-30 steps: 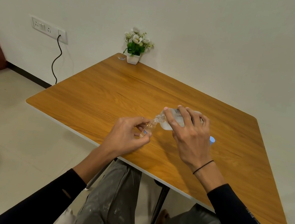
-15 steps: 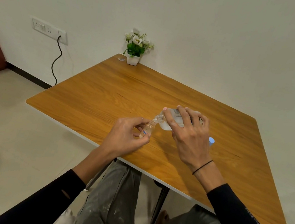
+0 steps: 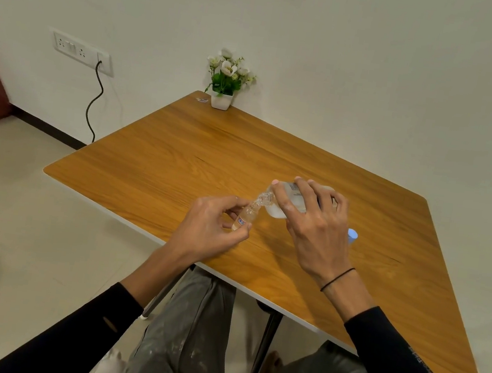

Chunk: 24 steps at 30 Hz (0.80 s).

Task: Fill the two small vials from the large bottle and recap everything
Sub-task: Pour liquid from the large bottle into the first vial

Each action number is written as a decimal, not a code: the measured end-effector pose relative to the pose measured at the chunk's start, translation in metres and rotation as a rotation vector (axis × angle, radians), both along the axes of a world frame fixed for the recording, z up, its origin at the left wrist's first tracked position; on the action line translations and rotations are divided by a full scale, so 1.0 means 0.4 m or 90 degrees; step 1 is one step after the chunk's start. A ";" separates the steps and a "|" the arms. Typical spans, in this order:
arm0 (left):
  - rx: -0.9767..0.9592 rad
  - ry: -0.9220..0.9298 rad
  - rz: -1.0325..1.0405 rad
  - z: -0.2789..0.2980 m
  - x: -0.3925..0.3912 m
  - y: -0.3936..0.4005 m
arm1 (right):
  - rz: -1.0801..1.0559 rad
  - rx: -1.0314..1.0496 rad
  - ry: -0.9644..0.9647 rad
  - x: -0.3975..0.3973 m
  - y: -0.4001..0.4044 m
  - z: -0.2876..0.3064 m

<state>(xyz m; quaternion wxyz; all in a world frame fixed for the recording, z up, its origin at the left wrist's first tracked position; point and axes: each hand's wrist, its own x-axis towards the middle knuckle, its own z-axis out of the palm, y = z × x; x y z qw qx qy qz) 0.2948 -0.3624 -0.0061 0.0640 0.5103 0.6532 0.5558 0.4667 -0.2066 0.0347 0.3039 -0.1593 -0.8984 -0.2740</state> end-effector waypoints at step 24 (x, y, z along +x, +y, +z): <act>0.005 -0.076 0.000 0.035 0.006 0.007 | -0.044 -0.202 0.049 -0.020 -0.032 -0.018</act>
